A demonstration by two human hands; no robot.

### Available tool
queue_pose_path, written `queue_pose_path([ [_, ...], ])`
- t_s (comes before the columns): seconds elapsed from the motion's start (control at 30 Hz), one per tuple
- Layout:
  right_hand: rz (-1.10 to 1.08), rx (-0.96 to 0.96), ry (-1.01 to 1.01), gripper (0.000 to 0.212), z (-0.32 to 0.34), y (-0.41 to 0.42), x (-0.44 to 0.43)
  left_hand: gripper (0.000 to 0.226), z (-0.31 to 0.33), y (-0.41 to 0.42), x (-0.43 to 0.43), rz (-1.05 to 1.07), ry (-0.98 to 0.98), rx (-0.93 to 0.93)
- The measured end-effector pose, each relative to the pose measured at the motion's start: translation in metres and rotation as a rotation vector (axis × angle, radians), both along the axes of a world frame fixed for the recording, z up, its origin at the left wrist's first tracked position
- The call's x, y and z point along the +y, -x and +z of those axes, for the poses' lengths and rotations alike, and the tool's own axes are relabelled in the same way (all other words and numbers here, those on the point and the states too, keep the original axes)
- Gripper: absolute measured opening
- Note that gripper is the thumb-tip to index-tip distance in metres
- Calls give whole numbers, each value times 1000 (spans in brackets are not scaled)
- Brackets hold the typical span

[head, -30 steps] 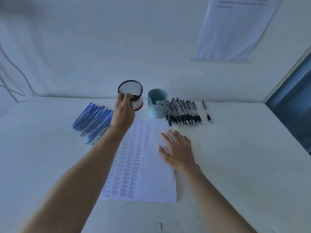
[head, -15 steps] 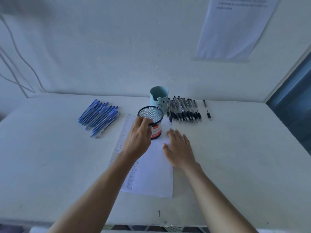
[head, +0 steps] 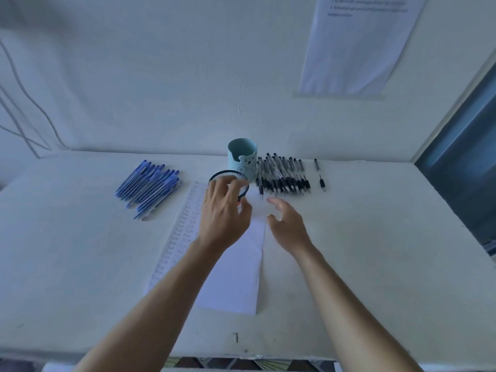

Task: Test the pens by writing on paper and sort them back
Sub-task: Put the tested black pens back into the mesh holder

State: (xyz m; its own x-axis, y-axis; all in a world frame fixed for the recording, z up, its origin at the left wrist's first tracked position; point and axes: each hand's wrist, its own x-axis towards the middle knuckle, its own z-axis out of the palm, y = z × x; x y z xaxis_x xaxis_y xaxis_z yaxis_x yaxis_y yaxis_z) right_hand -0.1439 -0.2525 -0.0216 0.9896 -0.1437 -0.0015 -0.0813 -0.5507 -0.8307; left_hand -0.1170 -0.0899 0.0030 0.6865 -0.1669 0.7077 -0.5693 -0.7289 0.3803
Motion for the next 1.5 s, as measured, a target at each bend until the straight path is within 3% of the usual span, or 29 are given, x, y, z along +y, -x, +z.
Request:
queue_pose_path([
  [0.1, -178, -83, -71, 40, 11, -5, -25, 21, 15, -2, -32, -173, -19, 31],
  [0.2, -348, -144, -60, 31, 17, -17, -58, 24, 20, -13, -70, -258, -31, 278],
  [0.3, -450, -126, -52, 28, 12, -36, -90, 33, 14, -35, -102, -168, 38, 562],
  [0.4, -484, -94, 12, 30, 4, -62, -113, 37, 5, -61, -121, 0, 50, 699],
  [0.6, -437, 129, 184, 53, 5, -114, -133, 65, 2, -97, -140, 227, -1, 761],
  [0.83, -247, 275, 353, 71, 3, -149, -129, 87, -5, -119, -151, 262, -52, 884],
  [0.97, -182, 266, 261, 64, 1, -155, -132, 79, -5, -121, -150, 250, -84, 923],
  [1.07, -158, 274, 203, 37, 6, -155, -135, 72, 0, -123, -148, 241, -99, 957],
  [1.17, -155, 311, 200, 33, 10, -155, -137, 70, 2, -127, -147, 226, -90, 1012],
  [1.33, -149, 345, 283, 27, 11, -156, -141, 88, -1, -127, -150, 181, -95, 1003],
  [1.5, -121, 354, 365, 32, 15, -150, -139, 66, 4, -118, -153, 175, -140, 988],
])
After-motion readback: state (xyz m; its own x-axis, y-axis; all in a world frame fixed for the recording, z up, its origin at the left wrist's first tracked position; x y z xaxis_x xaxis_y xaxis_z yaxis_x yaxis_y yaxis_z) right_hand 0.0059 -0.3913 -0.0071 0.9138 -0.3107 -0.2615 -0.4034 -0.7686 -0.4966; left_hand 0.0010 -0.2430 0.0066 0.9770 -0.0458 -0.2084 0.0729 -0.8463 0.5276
